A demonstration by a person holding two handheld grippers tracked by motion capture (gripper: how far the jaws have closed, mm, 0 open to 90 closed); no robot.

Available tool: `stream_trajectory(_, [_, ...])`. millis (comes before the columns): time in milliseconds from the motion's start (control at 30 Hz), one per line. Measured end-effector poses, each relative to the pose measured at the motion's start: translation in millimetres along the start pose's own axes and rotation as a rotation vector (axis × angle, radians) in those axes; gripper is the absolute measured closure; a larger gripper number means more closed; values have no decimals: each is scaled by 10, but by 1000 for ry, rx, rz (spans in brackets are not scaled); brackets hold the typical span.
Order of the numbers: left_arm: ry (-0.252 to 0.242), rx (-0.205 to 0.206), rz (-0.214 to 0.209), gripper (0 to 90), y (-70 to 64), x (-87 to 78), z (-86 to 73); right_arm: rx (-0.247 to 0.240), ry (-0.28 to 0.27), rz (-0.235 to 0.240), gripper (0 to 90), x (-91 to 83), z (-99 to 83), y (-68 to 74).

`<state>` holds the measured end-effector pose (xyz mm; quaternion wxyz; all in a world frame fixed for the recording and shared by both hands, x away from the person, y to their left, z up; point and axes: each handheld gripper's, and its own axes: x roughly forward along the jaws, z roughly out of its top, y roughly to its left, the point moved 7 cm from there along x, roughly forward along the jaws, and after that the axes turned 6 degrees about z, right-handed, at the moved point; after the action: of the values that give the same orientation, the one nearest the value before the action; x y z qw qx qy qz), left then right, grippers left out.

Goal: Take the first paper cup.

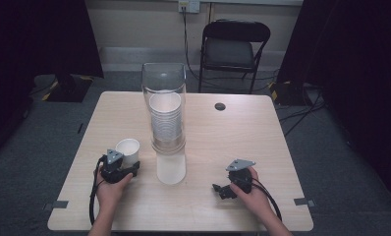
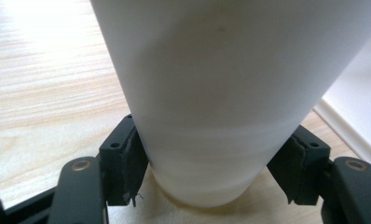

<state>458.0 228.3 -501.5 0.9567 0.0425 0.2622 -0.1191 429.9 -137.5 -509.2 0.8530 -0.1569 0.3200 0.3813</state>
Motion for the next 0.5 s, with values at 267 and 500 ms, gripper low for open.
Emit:
stream_trajectory(267, [16,-36,18,336,29,49,19,1,0,0,0,0,0,0])
stream_trajectory(500, [51,-29,27,334,47,64,1,0,0,0,0,0,0,-1])
